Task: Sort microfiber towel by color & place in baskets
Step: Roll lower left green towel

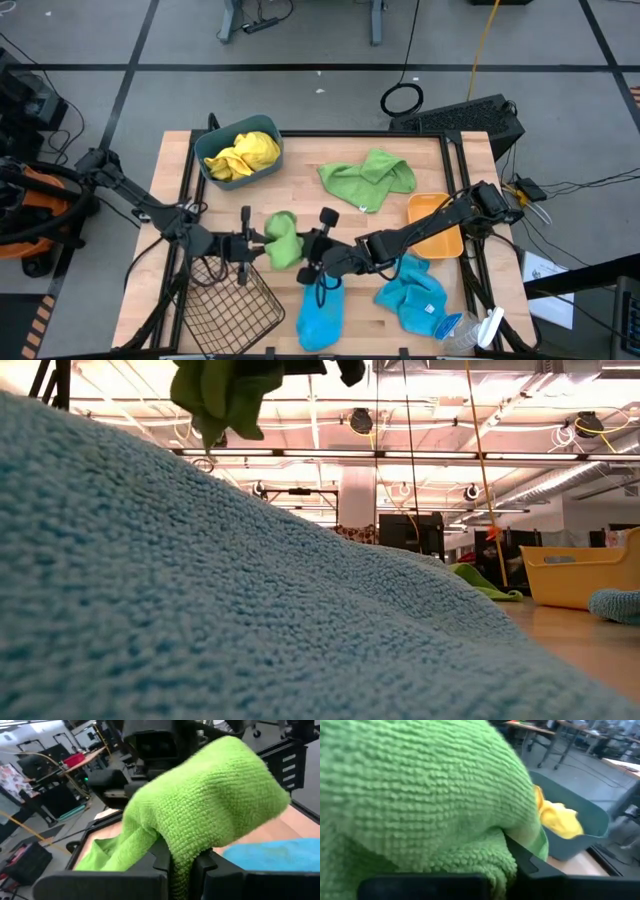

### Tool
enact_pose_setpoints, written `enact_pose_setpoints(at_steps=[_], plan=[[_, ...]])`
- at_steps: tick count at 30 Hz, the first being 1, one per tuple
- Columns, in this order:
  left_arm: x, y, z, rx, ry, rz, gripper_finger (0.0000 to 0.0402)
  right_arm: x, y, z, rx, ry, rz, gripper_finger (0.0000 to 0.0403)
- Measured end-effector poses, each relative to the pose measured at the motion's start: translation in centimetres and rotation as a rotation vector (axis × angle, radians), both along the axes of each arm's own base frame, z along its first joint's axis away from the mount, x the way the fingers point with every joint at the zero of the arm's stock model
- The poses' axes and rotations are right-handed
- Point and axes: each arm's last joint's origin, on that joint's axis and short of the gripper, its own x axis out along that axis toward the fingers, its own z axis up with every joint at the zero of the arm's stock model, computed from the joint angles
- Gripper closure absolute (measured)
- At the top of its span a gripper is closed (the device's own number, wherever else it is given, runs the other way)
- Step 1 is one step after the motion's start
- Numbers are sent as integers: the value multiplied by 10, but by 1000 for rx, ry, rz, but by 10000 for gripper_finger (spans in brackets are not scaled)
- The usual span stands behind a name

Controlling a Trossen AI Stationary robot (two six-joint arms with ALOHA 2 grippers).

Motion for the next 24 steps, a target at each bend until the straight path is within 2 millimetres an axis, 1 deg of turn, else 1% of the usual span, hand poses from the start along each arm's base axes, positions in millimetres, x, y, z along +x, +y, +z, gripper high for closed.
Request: enact_pose_setpoints(at_steps=[2, 5, 8, 10, 13, 18, 22, 24], plan=[[1, 1, -1, 21, 0, 28, 375, 0, -1, 0, 2, -3, -10, 390], [1, 4, 1, 36, -20, 141, 375, 0, -1, 0, 11, -1, 9, 393], [0, 6, 2, 53, -33, 223, 375, 1, 3, 0, 74, -3, 84, 381], [0, 7, 2, 56, -35, 237, 375, 2, 6, -1, 135, -5, 155, 364], [0, 7, 2, 54, -38, 241, 375, 2, 7, 2, 175, -30, 184, 330], [0, 7, 3, 48, -45, 247, 375, 2, 9, 3, 117, -19, 213, 268], [1, 8, 3, 50, -46, 266, 375, -2, 21, 3, 76, -5, 262, 222], [1, 10, 2, 53, -44, 280, 375, -4, 26, 4, 27, 7, 281, 201]])
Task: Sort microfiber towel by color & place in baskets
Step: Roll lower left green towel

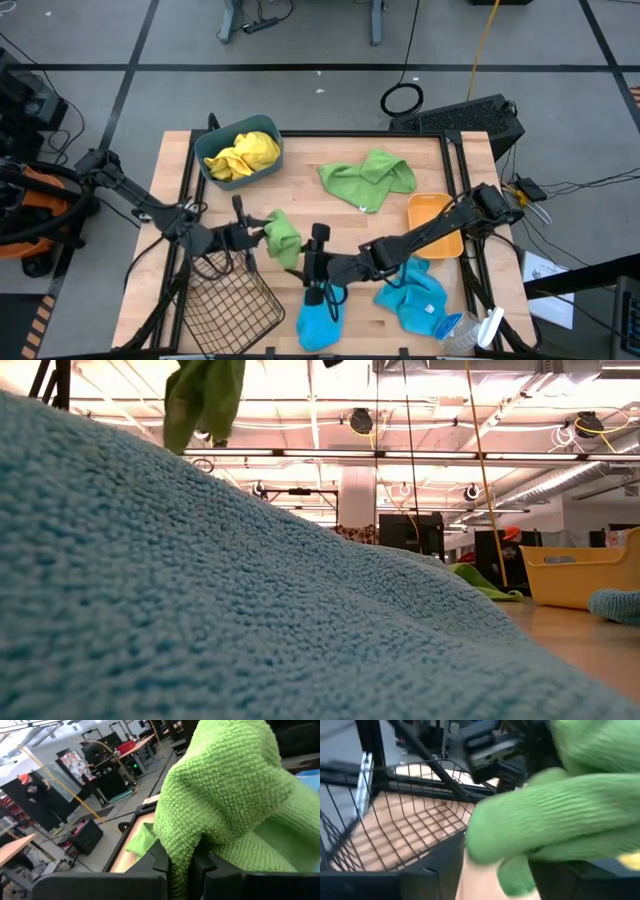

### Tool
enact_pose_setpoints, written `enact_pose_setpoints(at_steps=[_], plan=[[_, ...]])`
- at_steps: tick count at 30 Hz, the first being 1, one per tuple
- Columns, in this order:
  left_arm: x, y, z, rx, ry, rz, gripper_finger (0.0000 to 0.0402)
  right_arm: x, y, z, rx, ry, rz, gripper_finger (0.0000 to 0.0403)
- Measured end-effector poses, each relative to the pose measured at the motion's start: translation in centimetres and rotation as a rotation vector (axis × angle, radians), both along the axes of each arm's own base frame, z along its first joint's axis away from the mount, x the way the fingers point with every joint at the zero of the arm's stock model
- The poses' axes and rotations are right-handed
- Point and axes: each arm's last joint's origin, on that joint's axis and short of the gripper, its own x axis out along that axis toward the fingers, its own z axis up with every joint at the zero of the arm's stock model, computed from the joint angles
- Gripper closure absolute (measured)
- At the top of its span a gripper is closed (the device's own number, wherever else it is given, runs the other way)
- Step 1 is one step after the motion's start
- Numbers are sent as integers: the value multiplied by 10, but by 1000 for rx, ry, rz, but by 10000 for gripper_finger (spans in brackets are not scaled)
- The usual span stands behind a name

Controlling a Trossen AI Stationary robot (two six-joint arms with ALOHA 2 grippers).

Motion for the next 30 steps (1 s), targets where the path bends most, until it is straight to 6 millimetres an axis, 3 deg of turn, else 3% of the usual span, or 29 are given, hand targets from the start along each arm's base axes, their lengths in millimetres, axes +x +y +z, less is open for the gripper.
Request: enact_pose_setpoints(at_steps=[11, 14, 26, 30], plan=[[4, 9, -2, -20, 6, 47, 375, -17, 27, -2, -355, 66, -43, 129], [5, 10, -2, -25, 9, 32, 375, -21, 34, -3, -458, 90, -3, 127], [6, 9, -2, -41, 10, -30, 375, -27, 45, -3, -543, 106, 51, 142], [6, 9, -2, -39, 15, -37, 375, -32, 53, 1, -565, 79, -51, 145]])
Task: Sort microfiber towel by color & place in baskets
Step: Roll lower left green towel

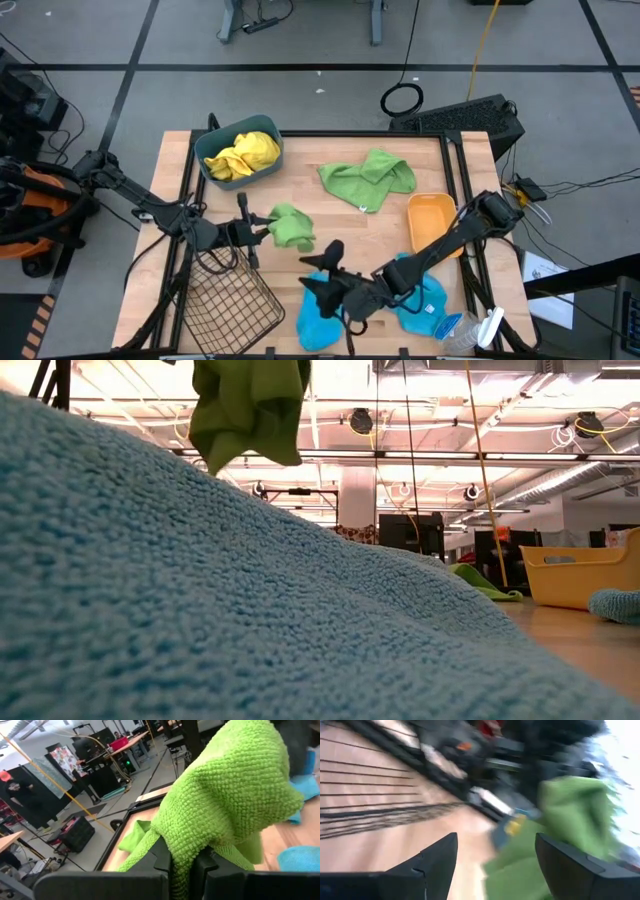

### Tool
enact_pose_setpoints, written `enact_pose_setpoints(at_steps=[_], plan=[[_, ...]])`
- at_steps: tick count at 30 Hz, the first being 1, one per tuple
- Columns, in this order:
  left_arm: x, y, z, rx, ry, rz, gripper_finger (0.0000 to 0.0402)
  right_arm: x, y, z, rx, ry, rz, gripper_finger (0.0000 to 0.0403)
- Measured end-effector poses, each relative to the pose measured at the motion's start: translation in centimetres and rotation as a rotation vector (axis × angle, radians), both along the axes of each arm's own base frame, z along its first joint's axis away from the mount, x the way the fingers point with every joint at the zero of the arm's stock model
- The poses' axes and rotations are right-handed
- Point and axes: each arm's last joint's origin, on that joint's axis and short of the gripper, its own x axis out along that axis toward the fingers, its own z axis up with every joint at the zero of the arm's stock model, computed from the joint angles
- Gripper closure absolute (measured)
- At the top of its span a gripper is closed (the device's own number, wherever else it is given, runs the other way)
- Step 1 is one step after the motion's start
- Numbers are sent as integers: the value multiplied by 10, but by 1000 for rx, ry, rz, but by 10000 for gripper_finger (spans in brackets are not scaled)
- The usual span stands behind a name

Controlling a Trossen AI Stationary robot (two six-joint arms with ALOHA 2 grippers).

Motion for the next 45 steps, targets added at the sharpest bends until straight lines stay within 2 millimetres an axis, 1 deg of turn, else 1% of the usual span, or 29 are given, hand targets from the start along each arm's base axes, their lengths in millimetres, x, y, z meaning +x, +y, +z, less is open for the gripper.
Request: enact_pose_setpoints(at_steps=[4, 6, 7, 9, 12, 14, 16, 18, 19, 21, 23, 26, 29, 31, 35, 37, 39, 41, 43, 45], plan=[[0, 0, 0, 4, 6, -17, 375, -11, 11, 3, -118, -27, -142, 145], [0, -1, 0, 1, 7, -44, 375, -16, 16, 4, -133, -44, -196, 145], [0, -2, 0, 2, 3, -53, 375, -18, 18, 5, -107, -73, -232, 145], [0, -3, 2, 16, -6, -64, 375, -21, 19, 6, -16, -154, -321, 145], [0, -4, 5, 38, -27, -73, 375, -19, 12, 6, 130, -260, -404, 145], [0, -5, 7, 39, -51, -76, 375, -13, 7, 5, 279, -304, -377, 145], [0, -6, 9, 49, -64, -82, 375, -6, 0, 2, 436, -295, -304, 145], [-1, -7, 10, 57, -74, -88, 375, 2, -7, -3, 580, -299, -282, 145], [-1, -7, 11, 64, -76, -91, 375, 5, -11, -5, 633, -307, -285, 145], [-1, -8, 11, 76, -76, -98, 375, 10, -17, -10, 683, -327, -311, 145], [-2, -10, 12, 93, -80, -104, 375, 15, -21, -14, 690, -343, -333, 145], [-4, -12, 12, 131, -76, -89, 375, 18, -20, -15, 718, -343, -300, 145], [-5, -11, 12, 178, -62, -10, 375, 16, -12, -14, 726, -313, -230, 145], [-6, -10, 12, 211, -52, 29, 375, 11, -3, -13, 675, -313, -226, 145], [-6, -11, 13, 248, -47, 11, 375, -3, 8, -9, 519, -423, -396, 145], [-6, -11, 13, 262, -45, -13, 375, -8, 10, -8, 441, -465, -482, 145], [-5, -12, 13, 272, -44, -32, 375, -11, 11, -8, 408, -496, -536, 145], [-5, -13, 13, 287, -48, -51, 375, -10, 10, -7, 413, -502, -540, 143], [-5, -13, 15, 304, -60, -61, 375, -6, 7, -8, 464, -487, -499, 139], [-5, -13, 17, 317, -74, -76, 375, 0, 0, -9, 523, -471, -459, 133]])
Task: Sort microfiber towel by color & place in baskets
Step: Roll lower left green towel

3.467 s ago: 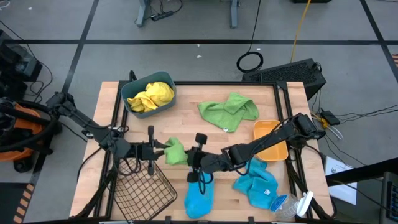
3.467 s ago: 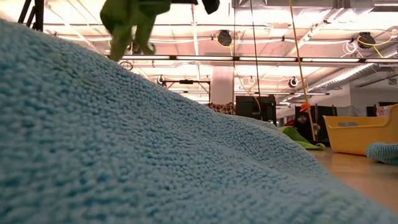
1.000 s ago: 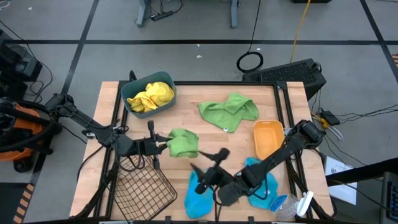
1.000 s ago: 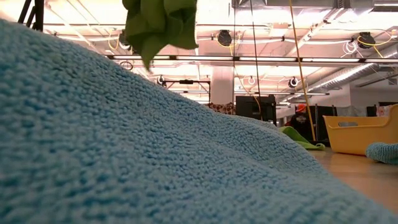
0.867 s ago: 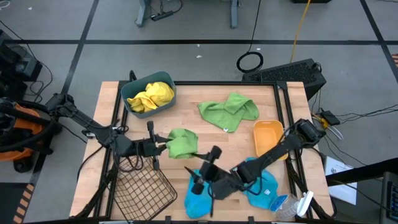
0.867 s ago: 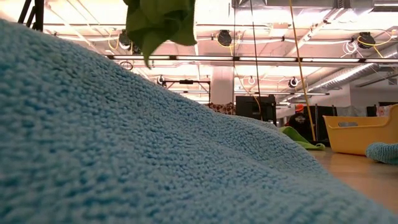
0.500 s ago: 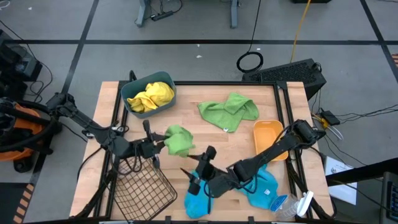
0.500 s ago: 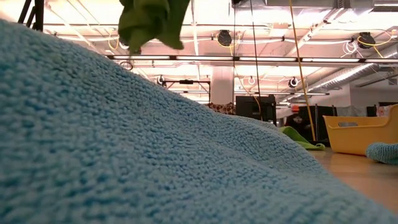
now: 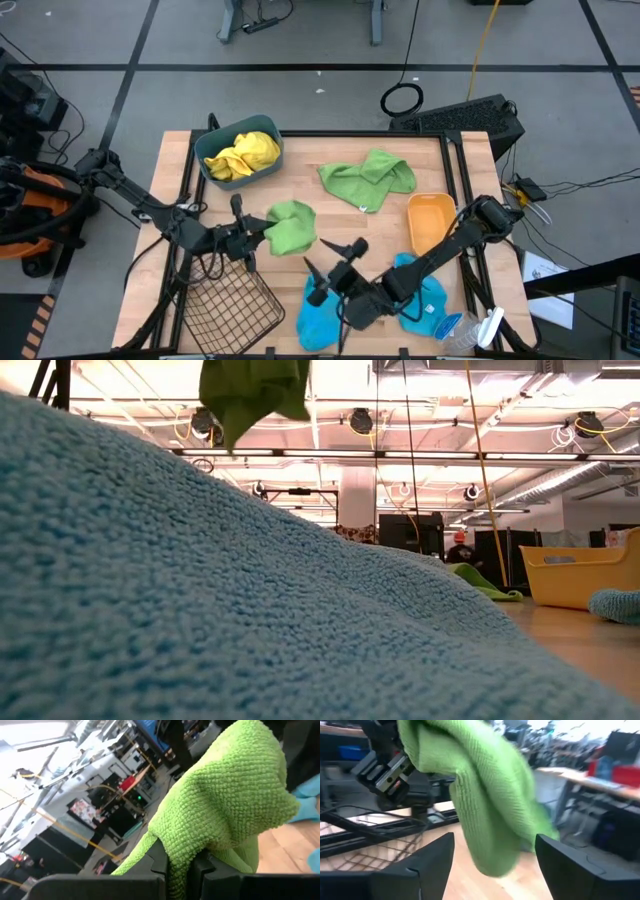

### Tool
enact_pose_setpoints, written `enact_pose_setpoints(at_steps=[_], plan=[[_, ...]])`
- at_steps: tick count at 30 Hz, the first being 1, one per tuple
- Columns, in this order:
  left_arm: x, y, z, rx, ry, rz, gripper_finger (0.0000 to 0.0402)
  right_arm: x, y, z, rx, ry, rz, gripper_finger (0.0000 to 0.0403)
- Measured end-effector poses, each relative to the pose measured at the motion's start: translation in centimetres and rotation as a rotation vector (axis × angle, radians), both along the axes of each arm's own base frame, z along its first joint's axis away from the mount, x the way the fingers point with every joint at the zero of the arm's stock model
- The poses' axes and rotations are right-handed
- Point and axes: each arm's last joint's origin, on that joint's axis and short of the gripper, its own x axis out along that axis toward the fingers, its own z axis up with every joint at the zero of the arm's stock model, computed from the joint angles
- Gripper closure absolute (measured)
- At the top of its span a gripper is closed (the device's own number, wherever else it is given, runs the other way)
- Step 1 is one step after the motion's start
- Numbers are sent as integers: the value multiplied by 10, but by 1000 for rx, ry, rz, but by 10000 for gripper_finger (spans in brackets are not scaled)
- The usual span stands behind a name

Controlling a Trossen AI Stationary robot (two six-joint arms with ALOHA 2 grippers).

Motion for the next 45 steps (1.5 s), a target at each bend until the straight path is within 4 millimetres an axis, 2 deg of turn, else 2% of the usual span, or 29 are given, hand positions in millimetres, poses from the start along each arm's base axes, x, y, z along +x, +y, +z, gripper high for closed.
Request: enact_pose_setpoints(at_steps=[7, 21, 27, 33, 45], plan=[[0, -1, 3, 33, -20, -48, 375, 17, -22, 1, 86, -11, 106, 101], [0, -1, 3, 86, -11, -36, 375, 30, -26, 33, 100, -245, 385, 92], [0, -1, 2, 88, -4, -38, 375, 31, -27, 34, 92, -247, 383, 93], [4, -6, -4, 109, 30, -136, 375, 32, -31, 34, 88, -247, 368, 93], [10, -11, -14, 134, 71, -183, 375, 36, -40, 37, 77, -274, 342, 93]])
